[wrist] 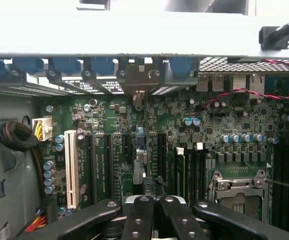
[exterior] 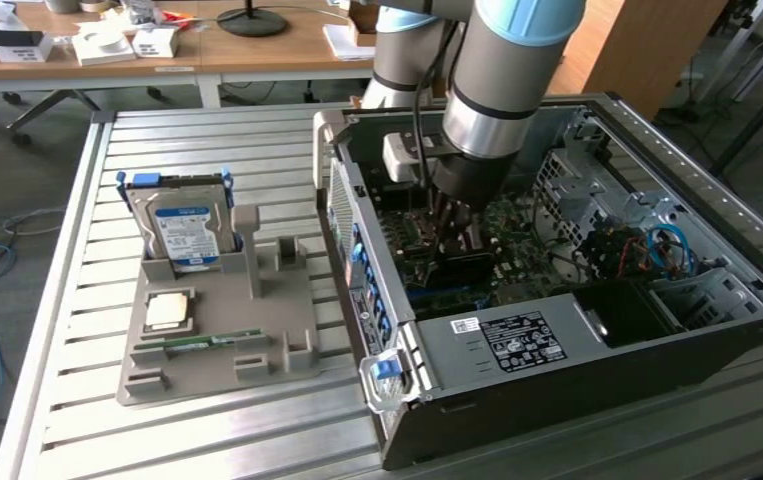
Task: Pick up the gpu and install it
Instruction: 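Press down on the gpu until it lock into place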
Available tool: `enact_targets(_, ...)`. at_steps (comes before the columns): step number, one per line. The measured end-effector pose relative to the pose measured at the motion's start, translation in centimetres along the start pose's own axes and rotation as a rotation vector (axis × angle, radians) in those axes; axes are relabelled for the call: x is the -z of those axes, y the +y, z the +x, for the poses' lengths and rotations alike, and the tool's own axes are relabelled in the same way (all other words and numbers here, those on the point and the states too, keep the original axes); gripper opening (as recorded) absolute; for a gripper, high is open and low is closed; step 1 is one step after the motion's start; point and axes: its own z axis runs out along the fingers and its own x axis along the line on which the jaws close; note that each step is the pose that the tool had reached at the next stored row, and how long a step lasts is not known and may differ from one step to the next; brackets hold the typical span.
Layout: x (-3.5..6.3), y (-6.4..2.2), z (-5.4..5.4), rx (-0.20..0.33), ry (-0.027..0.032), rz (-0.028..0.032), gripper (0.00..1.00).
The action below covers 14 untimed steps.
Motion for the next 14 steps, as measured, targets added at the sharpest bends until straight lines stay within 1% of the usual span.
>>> enact_targets(14, -0.05, 0.19, 0.00, 0.000, -0.0006, 0.0002, 0.11)
